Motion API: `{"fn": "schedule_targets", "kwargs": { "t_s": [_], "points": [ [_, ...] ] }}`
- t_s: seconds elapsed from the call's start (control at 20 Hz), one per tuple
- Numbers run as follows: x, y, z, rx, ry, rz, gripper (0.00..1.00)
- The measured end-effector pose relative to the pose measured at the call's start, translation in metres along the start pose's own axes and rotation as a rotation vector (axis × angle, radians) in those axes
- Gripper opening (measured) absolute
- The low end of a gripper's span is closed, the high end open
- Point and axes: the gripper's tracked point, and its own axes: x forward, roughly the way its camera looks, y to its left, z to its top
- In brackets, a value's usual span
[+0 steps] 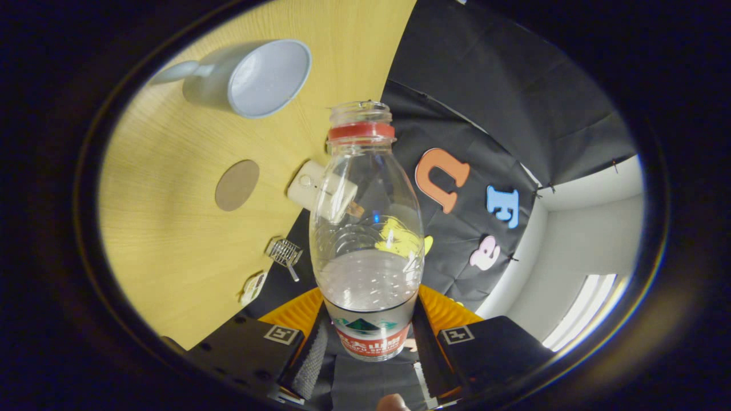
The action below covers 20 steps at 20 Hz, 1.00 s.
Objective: Take the bottle from table, then pour the juice into the cup, finally place the bottle on the coaster
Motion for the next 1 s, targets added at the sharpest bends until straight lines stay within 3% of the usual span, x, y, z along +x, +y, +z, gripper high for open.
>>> {"fn": "schedule_targets", "kwargs": {
  "t_s": [0.3, 0.55, 1.0],
  "points": [
    [0.000, -0.001, -0.002, 0.020, 0.002, 0.002, 0.76],
    [-0.002, 0.012, -0.004, 0.123, 0.017, 0.043, 0.76],
    [-0.016, 0.052, -0.017, 0.687, 0.063, 0.245, 0.76]
  ]
}}
